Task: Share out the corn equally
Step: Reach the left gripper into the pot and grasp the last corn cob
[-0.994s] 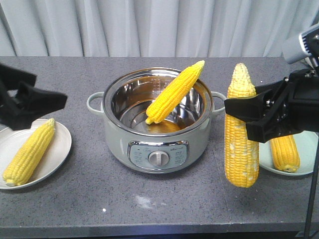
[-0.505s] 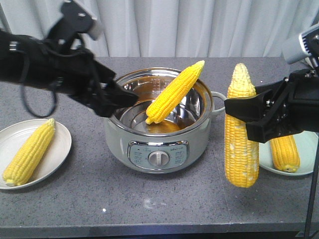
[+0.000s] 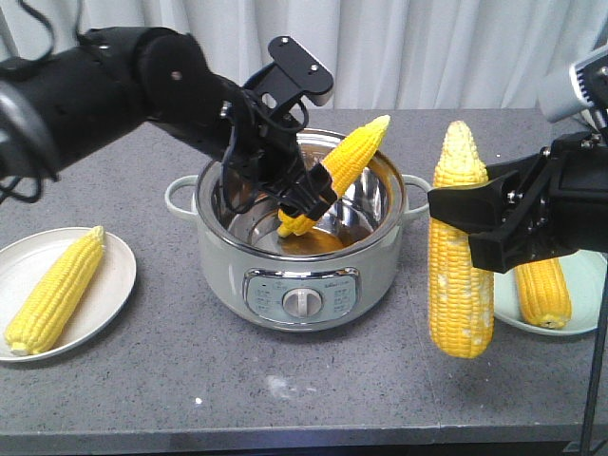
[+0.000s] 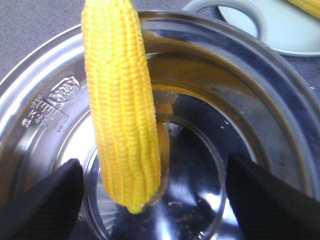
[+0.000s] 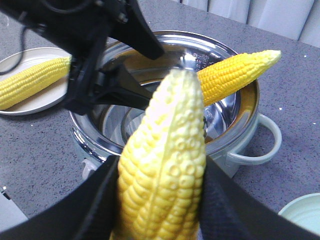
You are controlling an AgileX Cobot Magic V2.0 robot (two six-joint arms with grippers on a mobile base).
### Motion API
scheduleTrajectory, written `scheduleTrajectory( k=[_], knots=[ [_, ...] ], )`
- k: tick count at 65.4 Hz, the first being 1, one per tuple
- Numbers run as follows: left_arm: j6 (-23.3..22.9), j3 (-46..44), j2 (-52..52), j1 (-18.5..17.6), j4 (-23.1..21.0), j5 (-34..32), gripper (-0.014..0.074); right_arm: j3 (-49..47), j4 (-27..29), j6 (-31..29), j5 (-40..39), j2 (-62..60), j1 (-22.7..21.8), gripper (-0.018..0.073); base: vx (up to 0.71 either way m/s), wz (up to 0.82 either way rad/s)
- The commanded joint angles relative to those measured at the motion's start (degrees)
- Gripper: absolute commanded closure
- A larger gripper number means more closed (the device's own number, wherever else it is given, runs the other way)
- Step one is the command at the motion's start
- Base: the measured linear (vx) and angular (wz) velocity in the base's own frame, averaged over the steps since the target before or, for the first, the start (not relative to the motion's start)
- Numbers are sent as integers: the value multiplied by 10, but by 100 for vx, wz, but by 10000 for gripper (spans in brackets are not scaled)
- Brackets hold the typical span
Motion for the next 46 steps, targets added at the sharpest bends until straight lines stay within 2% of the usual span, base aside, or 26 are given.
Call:
scheduleTrajectory(
  k=[1,21,29,38,46],
  knots=[
    [-14,-52,3,-2,-3,-15,-3,-15,16,-4,-28,-11,-3,406,0,0],
    [-33,-117,86,-2,1,-38,1,-15,16,-4,-28,-11,-3,406,0,0],
    [-54,-119,106,-2,29,-64,4,-15,16,-4,-28,-11,-3,406,0,0],
    [-59,-119,119,-2,40,-79,4,-15,16,-4,-28,-11,-3,406,0,0],
    [-59,-119,121,-2,39,-83,56,-15,16,-4,-28,-11,-3,406,0,0]
  ],
)
